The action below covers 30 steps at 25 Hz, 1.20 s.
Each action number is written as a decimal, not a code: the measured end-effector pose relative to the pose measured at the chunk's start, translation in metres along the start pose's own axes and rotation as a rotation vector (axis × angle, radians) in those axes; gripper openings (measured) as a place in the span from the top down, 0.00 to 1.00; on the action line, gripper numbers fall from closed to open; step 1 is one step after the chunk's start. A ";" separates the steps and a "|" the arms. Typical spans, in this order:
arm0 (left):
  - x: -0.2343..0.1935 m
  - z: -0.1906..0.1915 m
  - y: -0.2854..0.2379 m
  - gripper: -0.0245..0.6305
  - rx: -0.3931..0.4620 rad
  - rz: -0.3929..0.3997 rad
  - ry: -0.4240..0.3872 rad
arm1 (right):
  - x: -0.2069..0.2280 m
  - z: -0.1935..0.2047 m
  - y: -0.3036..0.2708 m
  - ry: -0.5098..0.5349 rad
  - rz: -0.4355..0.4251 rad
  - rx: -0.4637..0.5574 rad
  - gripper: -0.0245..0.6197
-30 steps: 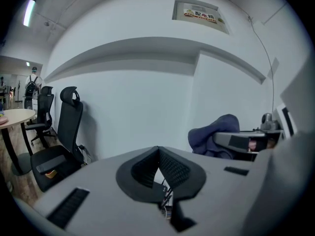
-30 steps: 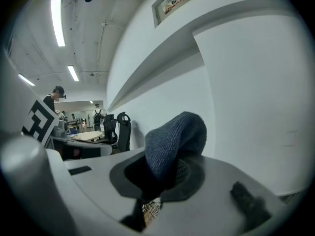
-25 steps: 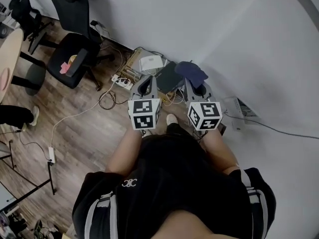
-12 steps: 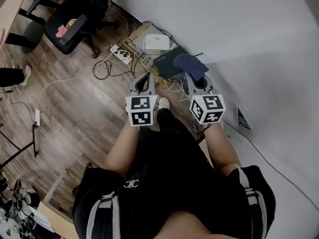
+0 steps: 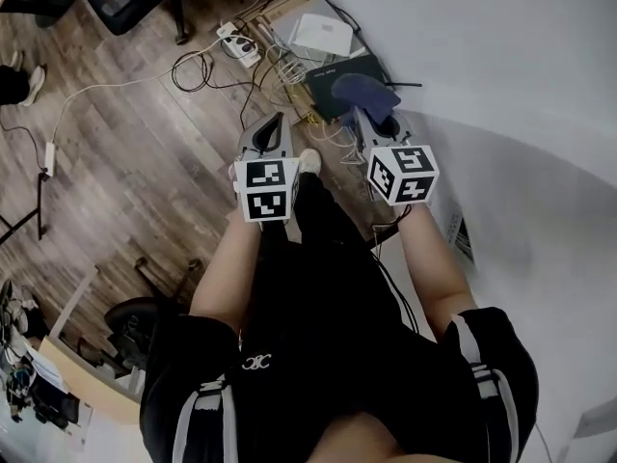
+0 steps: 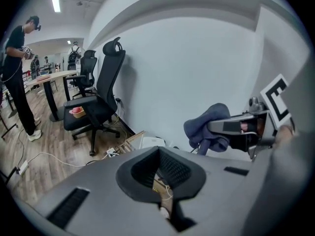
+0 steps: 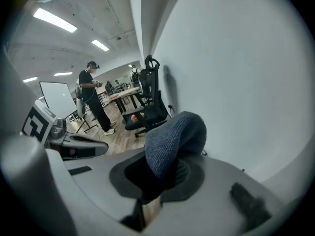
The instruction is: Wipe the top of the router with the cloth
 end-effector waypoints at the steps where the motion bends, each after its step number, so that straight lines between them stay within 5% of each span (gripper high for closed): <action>1: -0.004 0.007 -0.006 0.95 -0.012 -0.008 0.010 | 0.003 0.006 -0.011 0.006 -0.015 -0.034 0.89; 9: -0.026 0.081 -0.067 0.95 -0.078 -0.024 0.036 | 0.046 0.051 -0.094 0.134 -0.132 -0.387 0.89; 18: -0.048 0.150 -0.136 0.95 -0.155 -0.032 0.186 | 0.082 0.120 -0.187 0.387 -0.224 -0.665 0.89; 30: -0.062 0.220 -0.170 0.95 -0.257 -0.041 0.220 | 0.132 0.204 -0.267 0.459 -0.200 -0.866 0.89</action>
Point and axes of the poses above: the fingertips, and each gripper's own axes: y backward along the fingers, x to its right, z out of its underside, the point moved 3 cm from there along y, backward along the fingers, and after that the axes turned 9 degrees about -z, right-handed, at the moved point
